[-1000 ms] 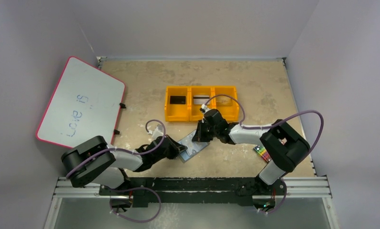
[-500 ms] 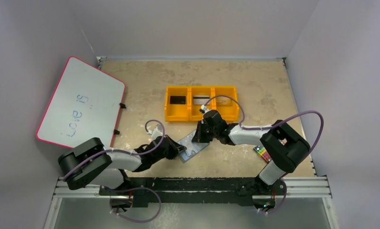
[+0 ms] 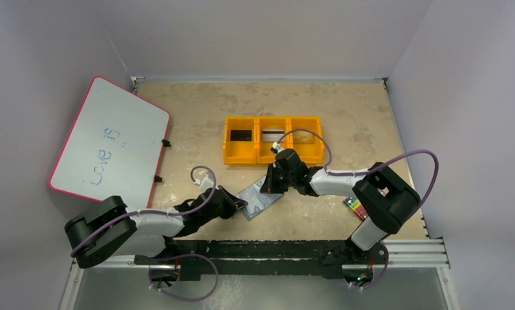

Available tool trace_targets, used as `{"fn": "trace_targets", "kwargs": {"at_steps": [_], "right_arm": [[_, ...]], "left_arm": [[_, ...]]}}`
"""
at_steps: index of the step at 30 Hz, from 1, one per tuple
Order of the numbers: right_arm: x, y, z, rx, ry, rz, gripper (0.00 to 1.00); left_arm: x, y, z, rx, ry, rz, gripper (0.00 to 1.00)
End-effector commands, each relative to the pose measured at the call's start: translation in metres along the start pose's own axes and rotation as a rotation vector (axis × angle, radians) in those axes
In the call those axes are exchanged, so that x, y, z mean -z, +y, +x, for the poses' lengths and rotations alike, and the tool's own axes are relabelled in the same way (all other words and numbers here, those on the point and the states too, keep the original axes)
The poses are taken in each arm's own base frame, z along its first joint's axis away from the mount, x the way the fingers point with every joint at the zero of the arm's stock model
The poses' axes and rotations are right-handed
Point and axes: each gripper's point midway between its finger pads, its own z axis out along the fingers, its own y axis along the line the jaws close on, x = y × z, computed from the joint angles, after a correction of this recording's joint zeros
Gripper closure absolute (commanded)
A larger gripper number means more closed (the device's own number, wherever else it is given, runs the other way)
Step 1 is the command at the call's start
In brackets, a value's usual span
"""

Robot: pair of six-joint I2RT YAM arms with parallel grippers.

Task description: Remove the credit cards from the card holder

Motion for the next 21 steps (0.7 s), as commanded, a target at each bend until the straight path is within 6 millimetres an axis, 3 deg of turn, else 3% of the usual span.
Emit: {"fn": "trace_targets", "kwargs": {"at_steps": [1, 5, 9, 11, 13, 15, 21], "right_arm": [[0.005, -0.05, 0.026, 0.005, 0.071, 0.191, 1.0], [0.013, -0.02, 0.016, 0.03, 0.059, 0.066, 1.0], [0.032, -0.002, 0.004, 0.039, 0.004, 0.007, 0.84], [0.038, 0.0, 0.006, 0.039, 0.006, -0.006, 0.76], [0.043, 0.008, 0.015, 0.031, 0.041, -0.059, 0.74], [0.046, 0.01, 0.009, 0.037, 0.022, -0.056, 0.74], [0.046, 0.047, 0.002, 0.066, 0.032, -0.239, 0.65]], "left_arm": [[0.009, 0.048, -0.001, -0.05, -0.016, -0.129, 0.98], [0.006, 0.029, -0.002, -0.066, -0.019, -0.086, 0.85], [0.0, 0.012, 0.001, -0.065, -0.003, -0.038, 0.82], [-0.002, 0.011, 0.002, -0.054, 0.0, -0.026, 0.82], [-0.002, 0.01, 0.004, -0.041, 0.007, -0.015, 0.81], [-0.002, 0.008, 0.002, -0.04, 0.002, -0.015, 0.8], [0.004, 0.023, -0.012, -0.156, -0.053, -0.162, 0.8]]}}
